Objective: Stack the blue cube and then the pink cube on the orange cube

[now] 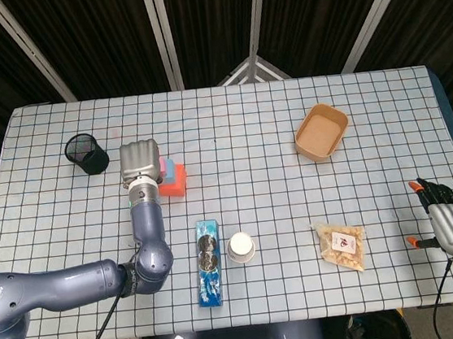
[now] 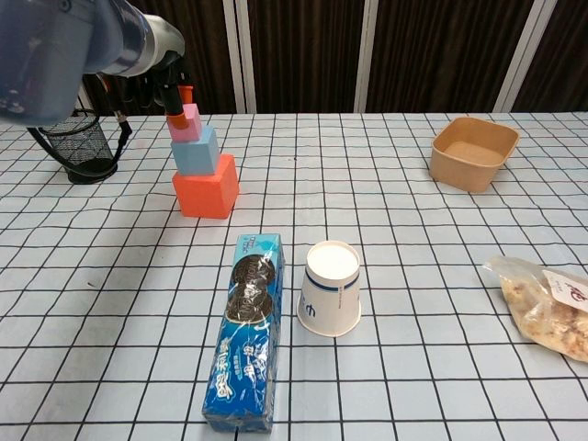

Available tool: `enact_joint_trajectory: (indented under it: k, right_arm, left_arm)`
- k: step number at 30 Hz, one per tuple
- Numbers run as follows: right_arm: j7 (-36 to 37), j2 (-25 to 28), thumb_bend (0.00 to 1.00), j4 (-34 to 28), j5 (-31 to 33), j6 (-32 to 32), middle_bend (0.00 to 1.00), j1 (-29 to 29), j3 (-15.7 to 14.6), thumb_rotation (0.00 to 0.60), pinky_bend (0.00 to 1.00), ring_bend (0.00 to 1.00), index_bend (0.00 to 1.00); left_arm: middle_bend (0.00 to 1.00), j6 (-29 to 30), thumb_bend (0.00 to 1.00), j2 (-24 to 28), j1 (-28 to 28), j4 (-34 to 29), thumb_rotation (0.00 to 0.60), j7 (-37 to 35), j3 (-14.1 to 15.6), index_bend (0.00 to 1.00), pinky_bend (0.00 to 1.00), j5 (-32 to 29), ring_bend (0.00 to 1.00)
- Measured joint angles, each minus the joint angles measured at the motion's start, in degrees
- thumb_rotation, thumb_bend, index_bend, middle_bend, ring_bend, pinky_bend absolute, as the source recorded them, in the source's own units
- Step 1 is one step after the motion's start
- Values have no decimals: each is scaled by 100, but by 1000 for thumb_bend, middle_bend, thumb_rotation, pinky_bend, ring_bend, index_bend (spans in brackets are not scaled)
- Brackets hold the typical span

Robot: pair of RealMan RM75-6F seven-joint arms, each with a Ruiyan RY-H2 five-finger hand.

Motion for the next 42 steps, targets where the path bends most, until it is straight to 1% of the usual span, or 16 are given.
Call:
enact_joint_trajectory:
  k: [13, 17, 21, 25, 37, 42]
  right_arm:
    - [-22, 17, 94, -15, 57, -83, 42, 15, -3, 600, 36, 34, 0]
    - [-33, 19, 95, -26, 57, -80, 42, 16, -2, 600, 36, 34, 0]
    - [-37, 20, 94, -35, 56, -75, 42, 15, -2, 600, 36, 34, 0]
    - [-33, 27, 94, -47, 50, -63, 42, 10, -3, 600, 36, 32, 0]
    - [-47, 50, 94, -81, 60, -71, 42, 9, -5, 600, 36, 24, 0]
    - [-60, 56, 94, -90, 97, -92, 42, 9, 2, 600, 36, 24, 0]
  left_arm:
    - [862, -74, 436, -39, -1, 65, 600, 47, 1, 415, 722, -23, 699]
    - [862, -65, 437, -35, -1, 49, 600, 55, -5, 373, 722, -17, 698]
    - [862, -57, 434, -27, 1, 15, 600, 62, -8, 364, 722, -12, 698]
    - [862, -57, 411, -17, 5, -21, 600, 63, -10, 355, 722, -6, 698]
    - [861, -20, 411, 11, -7, -111, 600, 101, -6, 358, 722, -15, 698]
    - [860, 18, 410, 26, -10, -150, 600, 107, -5, 345, 722, -6, 698]
